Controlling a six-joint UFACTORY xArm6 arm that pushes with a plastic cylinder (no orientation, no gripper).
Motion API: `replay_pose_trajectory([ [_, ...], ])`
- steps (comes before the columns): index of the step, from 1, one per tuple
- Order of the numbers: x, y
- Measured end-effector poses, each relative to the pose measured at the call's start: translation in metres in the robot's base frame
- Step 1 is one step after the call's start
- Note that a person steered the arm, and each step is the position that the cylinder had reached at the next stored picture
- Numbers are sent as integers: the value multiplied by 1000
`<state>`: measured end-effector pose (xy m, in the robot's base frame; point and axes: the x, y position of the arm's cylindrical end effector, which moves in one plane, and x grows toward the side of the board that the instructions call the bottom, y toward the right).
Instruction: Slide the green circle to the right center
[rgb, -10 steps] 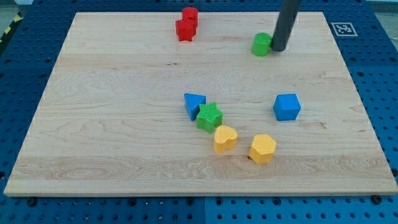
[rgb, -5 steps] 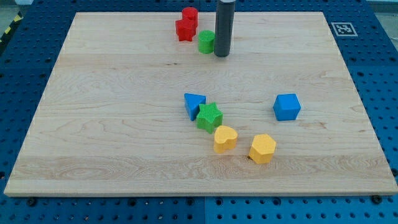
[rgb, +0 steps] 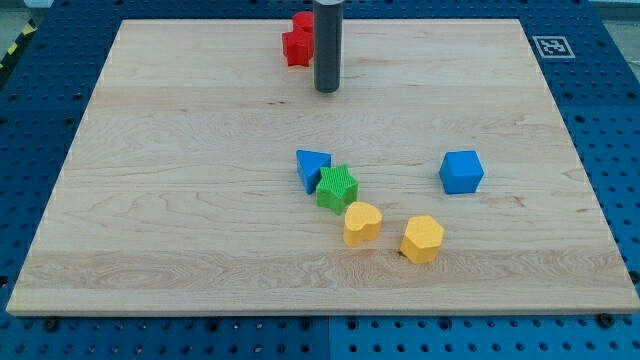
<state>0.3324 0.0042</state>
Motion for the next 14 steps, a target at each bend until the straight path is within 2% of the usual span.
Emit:
replay_pose_trajectory([
  [3,0,0],
  [5,-19,-41],
  [8,-26,27],
  [11,-47,30],
  [13,-78,35],
  [14,-74,65],
])
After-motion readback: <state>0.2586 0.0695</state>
